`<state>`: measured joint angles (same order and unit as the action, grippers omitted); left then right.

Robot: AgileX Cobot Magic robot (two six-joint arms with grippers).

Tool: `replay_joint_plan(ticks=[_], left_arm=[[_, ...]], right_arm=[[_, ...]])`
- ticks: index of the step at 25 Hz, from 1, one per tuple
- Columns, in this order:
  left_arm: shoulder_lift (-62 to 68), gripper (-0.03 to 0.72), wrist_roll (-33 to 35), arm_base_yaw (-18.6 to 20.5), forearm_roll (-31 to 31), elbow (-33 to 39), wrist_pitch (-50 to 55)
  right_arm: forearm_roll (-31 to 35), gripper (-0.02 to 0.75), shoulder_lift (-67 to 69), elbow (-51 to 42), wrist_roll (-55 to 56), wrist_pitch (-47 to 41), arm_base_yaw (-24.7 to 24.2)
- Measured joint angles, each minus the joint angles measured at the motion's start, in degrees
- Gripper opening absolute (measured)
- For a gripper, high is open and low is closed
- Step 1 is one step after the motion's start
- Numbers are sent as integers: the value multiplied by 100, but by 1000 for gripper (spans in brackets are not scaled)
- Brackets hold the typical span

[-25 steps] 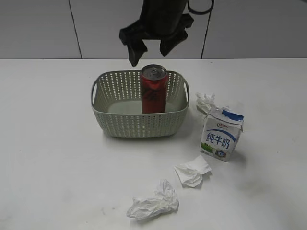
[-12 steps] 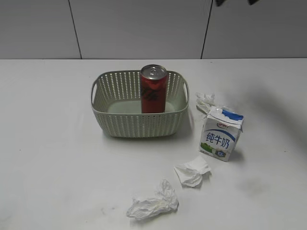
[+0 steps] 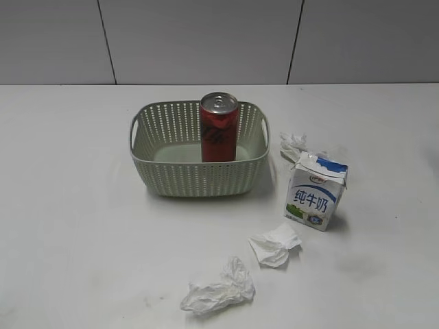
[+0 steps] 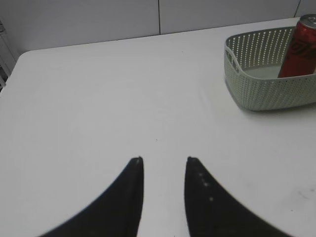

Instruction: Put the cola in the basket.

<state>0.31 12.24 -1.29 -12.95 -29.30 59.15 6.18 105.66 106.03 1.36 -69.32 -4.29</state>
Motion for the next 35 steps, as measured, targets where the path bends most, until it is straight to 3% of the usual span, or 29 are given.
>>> replay_joint_plan(ticks=[10, 18, 29, 35], left_arm=[[0, 230, 0, 0, 0, 0, 0], [0, 230, 0, 0, 0, 0, 0], [0, 230, 0, 0, 0, 0, 0], [0, 230, 0, 0, 0, 0, 0]], right_arm=[[26, 597, -1929, -2866, -367, 15, -66], [26, 593, -3631, -5116, -498, 541, -66], [205, 592, -5842, -7123, -634, 777, -66], [241, 592, -7239, -7698, -655, 856, -66]])
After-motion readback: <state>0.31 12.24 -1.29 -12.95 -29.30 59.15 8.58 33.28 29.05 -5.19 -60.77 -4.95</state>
